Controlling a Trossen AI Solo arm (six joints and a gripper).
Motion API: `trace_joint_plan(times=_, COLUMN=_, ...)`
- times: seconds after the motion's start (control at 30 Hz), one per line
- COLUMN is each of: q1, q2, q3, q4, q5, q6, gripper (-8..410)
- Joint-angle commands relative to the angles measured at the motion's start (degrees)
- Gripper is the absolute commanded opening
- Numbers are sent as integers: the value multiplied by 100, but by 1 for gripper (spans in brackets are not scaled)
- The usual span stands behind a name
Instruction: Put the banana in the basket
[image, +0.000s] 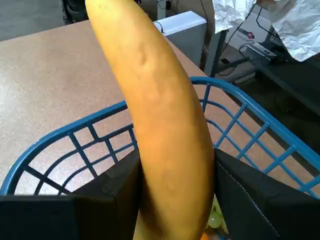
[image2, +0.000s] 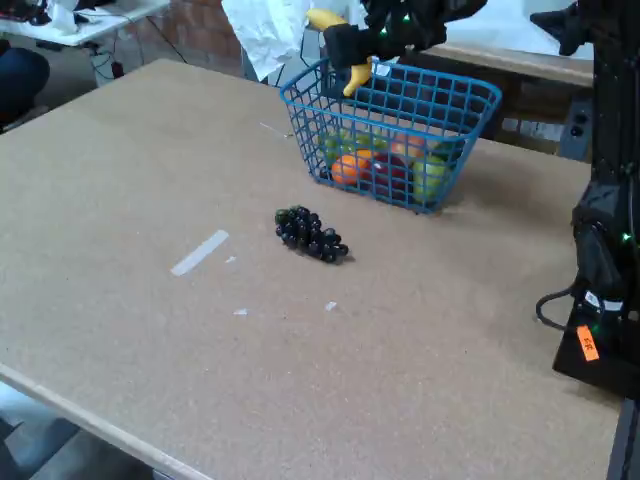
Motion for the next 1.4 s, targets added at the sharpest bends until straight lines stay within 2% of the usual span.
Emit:
trace_joint_plan(times=0.0, q1=0, q2=-98, q3=2, q4=9, q5=-691, q6=46, gripper=31)
trace_joint_plan(times=0.1, q1=2, q2=-168, q3=2, q4=4, q5=-909, q6=46, gripper=71)
trace_joint_plan(times=0.3, q1=2, q2=-345, q3=2, q4=-42, q5=-916, q6=334, gripper=163)
trace_joint_plan(times=0.47, q1=4, q2=-503, q3=2, q4=-118, q5=-894, q6=348, gripper=210)
trace_joint_plan(times=0.9, q1=4, q2=-531, q3=2, q4=-254, q5=-890, q6=372, gripper=220)
trace_joint_plan(times=1.07, q1=11, q2=-551, q3=2, q4=-256, q5=-907, q6=588, gripper=220)
trace_joint_plan(times=1.2, q1=37, q2=-621, q3=2, q4=-210, q5=-1095, q6=601, gripper=220)
trace_joint_plan(times=1.37, q1=44, q2=-791, q3=2, q4=-208, q5=-1095, q6=544, gripper=220)
